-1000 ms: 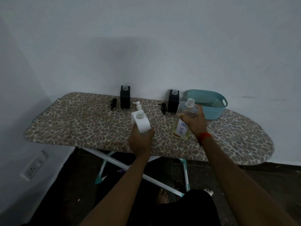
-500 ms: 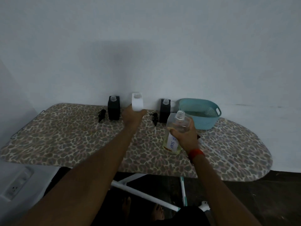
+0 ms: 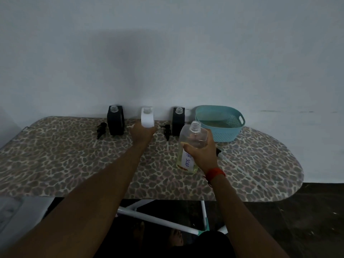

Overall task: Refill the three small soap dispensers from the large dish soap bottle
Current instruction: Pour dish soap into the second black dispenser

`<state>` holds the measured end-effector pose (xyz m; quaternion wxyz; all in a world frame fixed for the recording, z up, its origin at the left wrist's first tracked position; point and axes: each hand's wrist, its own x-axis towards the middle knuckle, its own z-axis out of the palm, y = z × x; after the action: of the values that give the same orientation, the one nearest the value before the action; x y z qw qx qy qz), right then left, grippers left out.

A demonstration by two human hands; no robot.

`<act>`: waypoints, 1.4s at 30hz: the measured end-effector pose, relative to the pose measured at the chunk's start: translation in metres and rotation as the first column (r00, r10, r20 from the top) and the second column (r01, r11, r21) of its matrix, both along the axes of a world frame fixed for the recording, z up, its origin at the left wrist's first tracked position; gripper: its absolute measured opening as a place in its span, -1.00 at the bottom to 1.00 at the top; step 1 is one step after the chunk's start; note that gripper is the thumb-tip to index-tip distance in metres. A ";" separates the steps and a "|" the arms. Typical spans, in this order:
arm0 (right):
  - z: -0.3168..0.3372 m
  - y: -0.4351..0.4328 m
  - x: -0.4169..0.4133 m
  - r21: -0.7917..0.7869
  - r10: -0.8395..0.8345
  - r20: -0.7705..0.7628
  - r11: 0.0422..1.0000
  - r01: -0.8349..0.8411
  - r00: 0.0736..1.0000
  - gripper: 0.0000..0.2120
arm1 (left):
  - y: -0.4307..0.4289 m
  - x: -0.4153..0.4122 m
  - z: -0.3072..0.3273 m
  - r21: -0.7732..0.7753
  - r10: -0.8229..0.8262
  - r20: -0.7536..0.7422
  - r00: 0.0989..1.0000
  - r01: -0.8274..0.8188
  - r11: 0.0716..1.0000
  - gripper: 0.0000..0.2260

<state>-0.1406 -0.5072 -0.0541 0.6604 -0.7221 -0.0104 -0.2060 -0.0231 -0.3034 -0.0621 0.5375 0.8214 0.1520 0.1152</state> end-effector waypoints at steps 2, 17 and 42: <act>0.001 0.000 0.000 0.000 -0.003 0.000 1.000 0.003 1.000 -0.46 | -0.006 -0.014 0.002 0.009 0.036 0.071 0.997 -0.037 0.999 -0.50; 0.000 0.000 -0.002 -0.020 -0.012 -0.006 1.000 0.012 1.000 -0.44 | -0.073 0.012 0.039 0.470 -0.350 -0.115 0.930 0.361 0.805 -0.32; 0.009 0.003 -0.007 0.000 0.004 -0.041 1.000 -0.004 0.999 -0.49 | 0.081 -0.117 0.015 0.130 -0.507 0.209 0.836 0.491 0.862 -0.54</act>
<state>-0.1477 -0.5040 -0.0454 0.6606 -0.7262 0.0017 -0.1901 -0.1403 -0.2229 -0.0473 0.5334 0.8315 -0.1365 0.0732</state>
